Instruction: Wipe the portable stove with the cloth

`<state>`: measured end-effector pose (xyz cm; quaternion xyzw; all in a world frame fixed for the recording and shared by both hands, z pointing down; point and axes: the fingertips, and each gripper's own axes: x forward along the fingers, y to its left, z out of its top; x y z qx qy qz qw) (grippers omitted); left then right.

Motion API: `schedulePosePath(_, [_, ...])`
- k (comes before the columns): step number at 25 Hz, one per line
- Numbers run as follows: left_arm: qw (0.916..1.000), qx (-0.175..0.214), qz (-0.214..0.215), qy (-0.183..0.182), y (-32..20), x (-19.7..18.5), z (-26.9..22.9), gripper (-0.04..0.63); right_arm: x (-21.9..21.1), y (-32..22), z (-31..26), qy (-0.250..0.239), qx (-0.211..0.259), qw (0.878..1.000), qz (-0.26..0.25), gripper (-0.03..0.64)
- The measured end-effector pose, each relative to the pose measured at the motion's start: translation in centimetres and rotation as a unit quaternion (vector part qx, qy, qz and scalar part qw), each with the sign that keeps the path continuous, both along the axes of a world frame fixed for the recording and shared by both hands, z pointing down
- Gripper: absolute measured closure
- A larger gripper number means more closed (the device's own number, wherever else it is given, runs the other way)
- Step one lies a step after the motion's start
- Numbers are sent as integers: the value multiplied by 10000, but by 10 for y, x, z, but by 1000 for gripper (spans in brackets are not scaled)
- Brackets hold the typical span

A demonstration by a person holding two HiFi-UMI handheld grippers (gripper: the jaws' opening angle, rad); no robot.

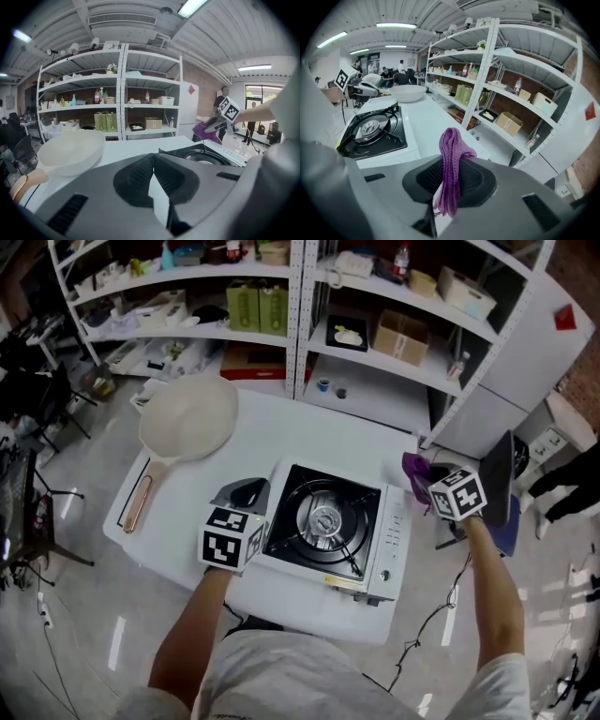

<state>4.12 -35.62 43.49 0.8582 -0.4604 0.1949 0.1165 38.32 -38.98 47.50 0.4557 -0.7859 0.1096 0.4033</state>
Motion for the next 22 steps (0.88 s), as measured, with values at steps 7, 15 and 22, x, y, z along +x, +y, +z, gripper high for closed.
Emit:
schedulePosePath(7, [10000,-64,-16,61,-5,-14,5,591,-32,-6,9,-46,-486,9987,-109,554])
schedulePosePath(15, [9997,-127,151,135,-7,-10,12,591,-77,-17,6,-68,-756,9961,-453,554])
schedulePosePath(22, [9995,-130,200,214,-11,-14,13,591,-127,-28,7,-79,-926,9929,-743,554])
